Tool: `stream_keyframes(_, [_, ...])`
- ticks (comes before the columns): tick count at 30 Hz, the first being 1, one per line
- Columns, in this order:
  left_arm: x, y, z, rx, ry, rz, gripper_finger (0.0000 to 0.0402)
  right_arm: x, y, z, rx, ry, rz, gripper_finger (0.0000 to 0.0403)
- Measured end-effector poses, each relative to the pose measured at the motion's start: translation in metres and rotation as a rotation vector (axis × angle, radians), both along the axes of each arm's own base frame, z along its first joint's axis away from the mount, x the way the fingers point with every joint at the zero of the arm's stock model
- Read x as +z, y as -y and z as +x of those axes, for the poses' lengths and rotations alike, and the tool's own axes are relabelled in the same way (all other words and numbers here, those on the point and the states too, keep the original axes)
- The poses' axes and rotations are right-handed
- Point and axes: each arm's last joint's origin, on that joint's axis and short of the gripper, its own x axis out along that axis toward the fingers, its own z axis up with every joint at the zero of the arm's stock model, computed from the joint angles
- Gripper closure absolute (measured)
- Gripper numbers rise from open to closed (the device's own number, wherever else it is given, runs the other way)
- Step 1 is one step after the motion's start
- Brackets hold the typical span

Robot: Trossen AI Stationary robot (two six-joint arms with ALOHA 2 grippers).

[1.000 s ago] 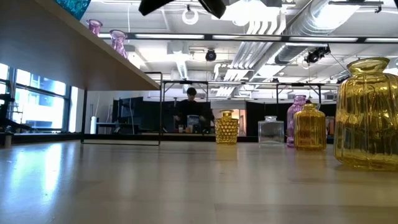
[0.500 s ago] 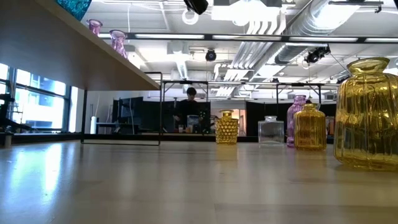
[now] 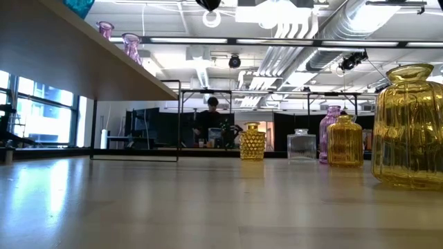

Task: Sort vases onto shelf
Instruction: Put the blue flower vase on the shelf

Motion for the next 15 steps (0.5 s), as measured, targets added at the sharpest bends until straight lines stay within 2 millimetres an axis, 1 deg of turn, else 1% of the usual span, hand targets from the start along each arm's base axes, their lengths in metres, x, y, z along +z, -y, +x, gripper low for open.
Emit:
stream_keyframes(8, [0.0000, 0.0000, 0.0000, 0.000, 0.000, 0.000, 0.0282, 0.0025, -0.0016, 0.0021, 0.038, 0.029, 0.035, 0.0403])
stream_keyframes(15, [0.0000, 0.0000, 0.0000, 0.000, 0.000, 0.000, 0.0282, 0.0037, -0.0071, 0.0010, 0.051, 0.042, 0.042, 0.0403])
